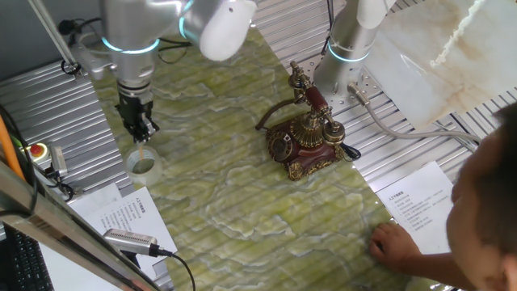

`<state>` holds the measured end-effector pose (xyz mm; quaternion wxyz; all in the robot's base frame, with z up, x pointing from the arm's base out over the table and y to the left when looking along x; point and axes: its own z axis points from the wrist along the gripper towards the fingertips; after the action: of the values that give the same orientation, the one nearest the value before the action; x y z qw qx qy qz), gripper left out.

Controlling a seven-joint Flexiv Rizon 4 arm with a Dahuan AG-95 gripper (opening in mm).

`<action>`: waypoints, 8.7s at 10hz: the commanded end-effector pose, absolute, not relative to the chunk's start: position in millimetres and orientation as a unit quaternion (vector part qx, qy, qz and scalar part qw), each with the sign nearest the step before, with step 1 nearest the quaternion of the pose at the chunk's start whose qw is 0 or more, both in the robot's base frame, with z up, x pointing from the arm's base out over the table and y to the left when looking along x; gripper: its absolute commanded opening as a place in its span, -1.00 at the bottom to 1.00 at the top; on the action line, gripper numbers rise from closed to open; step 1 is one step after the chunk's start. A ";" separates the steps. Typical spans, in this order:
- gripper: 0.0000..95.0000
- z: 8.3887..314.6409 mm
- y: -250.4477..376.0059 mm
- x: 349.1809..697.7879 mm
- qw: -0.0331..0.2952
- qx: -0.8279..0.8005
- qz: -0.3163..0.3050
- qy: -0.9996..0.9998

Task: Dial a number on an old rotary phone

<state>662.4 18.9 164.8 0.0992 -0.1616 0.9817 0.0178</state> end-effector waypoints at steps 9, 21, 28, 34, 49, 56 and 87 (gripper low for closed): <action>-1.00 219.9 21.6 582.0 -0.050 -0.209 0.049 0.975; -1.00 196.1 73.7 524.1 -0.174 -0.163 0.103 0.966; -1.00 195.9 73.6 524.1 -0.138 -0.123 0.085 0.979; -1.00 200.8 88.7 507.2 -0.169 -0.129 0.085 0.973; -1.00 194.0 119.1 454.6 -0.245 -0.101 0.092 0.960; -1.00 198.4 147.2 414.1 -0.258 -0.094 0.092 0.957; -1.00 185.8 161.4 359.4 -0.238 -0.128 0.055 0.961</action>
<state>357.6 161.7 185.6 -0.2357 -0.1282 0.9617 0.0561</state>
